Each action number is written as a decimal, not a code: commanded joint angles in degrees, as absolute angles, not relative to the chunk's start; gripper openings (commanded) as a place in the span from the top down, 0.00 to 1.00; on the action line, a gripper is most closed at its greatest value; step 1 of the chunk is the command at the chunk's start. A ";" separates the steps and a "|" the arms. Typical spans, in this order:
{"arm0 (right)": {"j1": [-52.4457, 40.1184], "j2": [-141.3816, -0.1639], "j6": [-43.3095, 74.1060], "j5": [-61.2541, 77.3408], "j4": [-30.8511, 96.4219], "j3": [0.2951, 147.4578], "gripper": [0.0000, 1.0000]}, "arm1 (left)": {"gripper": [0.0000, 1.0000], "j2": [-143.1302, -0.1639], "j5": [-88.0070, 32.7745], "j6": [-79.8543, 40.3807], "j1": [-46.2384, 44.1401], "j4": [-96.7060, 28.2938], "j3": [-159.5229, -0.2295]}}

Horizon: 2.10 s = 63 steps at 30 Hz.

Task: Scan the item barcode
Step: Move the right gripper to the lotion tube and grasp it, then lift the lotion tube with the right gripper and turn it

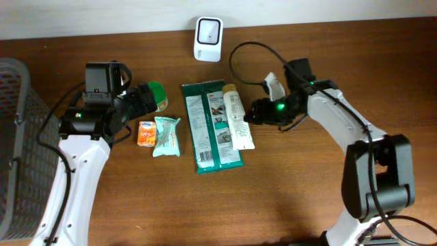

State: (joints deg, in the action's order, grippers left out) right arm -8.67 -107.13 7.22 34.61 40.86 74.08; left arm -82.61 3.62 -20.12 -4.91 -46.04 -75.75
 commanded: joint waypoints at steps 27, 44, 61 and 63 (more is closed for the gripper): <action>-13.23 -116.40 15.11 28.86 24.86 70.81 0.57 | 0.01 -82.32 4.05 -19.68 -4.60 -45.91 -76.55; -14.31 -106.28 9.80 -1.50 46.44 78.72 0.96 | 0.01 -82.32 4.05 -19.68 -4.60 -45.93 -76.55; -7.25 -112.05 9.19 18.24 44.56 73.12 0.58 | 0.01 -82.32 4.05 -19.68 -4.60 -45.91 -76.55; -3.95 -112.05 5.80 23.70 43.94 71.64 0.55 | 0.01 -82.32 4.05 -19.68 -4.60 -45.91 -76.55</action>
